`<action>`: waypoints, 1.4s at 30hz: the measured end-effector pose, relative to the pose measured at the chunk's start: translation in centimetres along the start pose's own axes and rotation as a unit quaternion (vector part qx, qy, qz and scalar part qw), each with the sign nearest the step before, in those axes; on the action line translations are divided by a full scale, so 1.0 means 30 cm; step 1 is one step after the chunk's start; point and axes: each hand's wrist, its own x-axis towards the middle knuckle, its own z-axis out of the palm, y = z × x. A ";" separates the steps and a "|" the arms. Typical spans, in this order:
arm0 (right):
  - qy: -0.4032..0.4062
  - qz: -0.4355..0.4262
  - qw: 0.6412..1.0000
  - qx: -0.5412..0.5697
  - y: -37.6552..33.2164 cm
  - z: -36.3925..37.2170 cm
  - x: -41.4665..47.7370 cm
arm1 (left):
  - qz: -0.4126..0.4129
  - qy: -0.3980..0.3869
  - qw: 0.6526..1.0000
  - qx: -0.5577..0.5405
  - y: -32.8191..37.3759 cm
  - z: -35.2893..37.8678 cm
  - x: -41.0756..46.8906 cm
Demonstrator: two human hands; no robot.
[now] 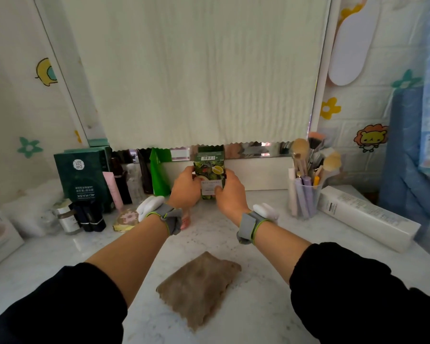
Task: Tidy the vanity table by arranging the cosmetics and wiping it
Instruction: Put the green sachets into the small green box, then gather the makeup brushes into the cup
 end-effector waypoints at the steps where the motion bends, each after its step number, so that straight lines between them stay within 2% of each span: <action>1: -0.003 0.003 1.000 -0.002 0.005 0.005 0.004 | 0.000 -0.003 1.000 0.007 -0.005 0.002 0.005; 9: -0.025 0.005 1.000 0.001 0.026 0.017 0.022 | -0.002 -0.017 0.999 0.034 0.001 0.014 0.018; 13: -0.031 0.007 0.999 -0.002 0.023 0.007 0.013 | -0.020 -0.014 1.000 0.012 0.005 0.018 0.010; 18: -0.031 0.020 0.999 -0.009 0.007 -0.023 -0.008 | -0.060 0.011 0.998 -0.027 0.026 0.009 -0.024; 26: -0.015 0.023 1.000 -0.011 -0.052 -0.110 -0.067 | -0.048 0.037 0.998 -0.020 0.083 -0.033 -0.105; 42: 0.043 0.026 0.999 -0.020 -0.065 -0.381 -0.243 | -0.017 -0.024 0.996 -0.084 0.274 0.012 -0.345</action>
